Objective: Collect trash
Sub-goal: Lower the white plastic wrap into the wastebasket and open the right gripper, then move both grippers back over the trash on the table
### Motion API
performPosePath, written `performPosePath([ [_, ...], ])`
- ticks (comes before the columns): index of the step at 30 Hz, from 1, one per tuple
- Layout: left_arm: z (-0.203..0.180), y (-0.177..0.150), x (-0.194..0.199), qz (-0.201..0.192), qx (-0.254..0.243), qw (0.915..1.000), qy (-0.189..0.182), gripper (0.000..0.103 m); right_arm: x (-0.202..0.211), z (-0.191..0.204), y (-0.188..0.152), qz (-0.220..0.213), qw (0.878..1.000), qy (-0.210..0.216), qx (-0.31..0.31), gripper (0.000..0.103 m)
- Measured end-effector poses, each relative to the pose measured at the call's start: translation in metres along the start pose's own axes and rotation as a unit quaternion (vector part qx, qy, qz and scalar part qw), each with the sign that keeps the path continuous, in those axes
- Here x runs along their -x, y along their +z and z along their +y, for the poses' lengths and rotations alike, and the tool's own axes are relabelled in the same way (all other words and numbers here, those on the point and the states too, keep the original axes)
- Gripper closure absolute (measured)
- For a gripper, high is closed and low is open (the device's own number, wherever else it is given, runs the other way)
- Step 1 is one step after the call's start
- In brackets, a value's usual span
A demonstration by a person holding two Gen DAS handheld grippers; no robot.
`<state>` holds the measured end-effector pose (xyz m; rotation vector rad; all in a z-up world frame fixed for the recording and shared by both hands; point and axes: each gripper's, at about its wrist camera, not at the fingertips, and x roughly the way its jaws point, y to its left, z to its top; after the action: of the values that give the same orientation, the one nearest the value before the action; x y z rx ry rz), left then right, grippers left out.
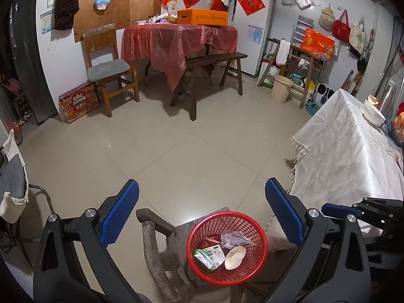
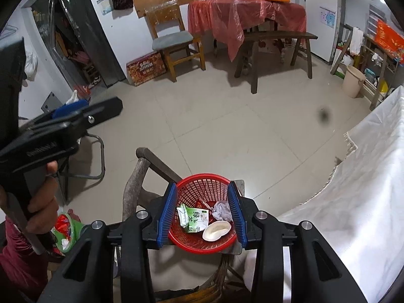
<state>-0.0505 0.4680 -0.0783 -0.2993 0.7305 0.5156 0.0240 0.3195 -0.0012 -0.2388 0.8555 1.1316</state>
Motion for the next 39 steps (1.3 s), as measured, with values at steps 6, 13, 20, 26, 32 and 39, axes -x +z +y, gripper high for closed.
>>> performPosePath([
  [6, -0.012, 0.002, 0.009, -0.011, -0.009, 0.9999, -0.006, 0.007, 0.035, -0.018, -0.001, -0.04, 0.999, -0.009, -0.019, 0.056],
  [13, -0.035, 0.005, 0.025, -0.028, -0.028, 0.9991, -0.017, 0.007, 0.084, -0.043, -0.012, -0.094, 0.994, -0.033, -0.044, 0.043],
  [20, -0.077, 0.006, 0.047, -0.051, -0.074, 0.9953, -0.034, 0.007, 0.142, -0.08, -0.036, -0.158, 0.982, -0.074, -0.074, 0.026],
  [26, -0.127, -0.001, 0.062, -0.069, -0.126, 0.9883, -0.051, 0.007, 0.191, -0.118, -0.068, -0.203, 0.967, -0.109, -0.11, 0.019],
  [32, -0.183, -0.015, 0.074, -0.082, -0.17, 0.9799, -0.064, 0.007, 0.232, -0.166, -0.115, -0.234, 0.947, -0.155, -0.157, 0.015],
  [39, -0.249, -0.033, 0.082, -0.074, -0.205, 0.9695, -0.113, 0.007, 0.269, -0.212, -0.175, -0.263, 0.915, -0.212, -0.22, 0.013],
])
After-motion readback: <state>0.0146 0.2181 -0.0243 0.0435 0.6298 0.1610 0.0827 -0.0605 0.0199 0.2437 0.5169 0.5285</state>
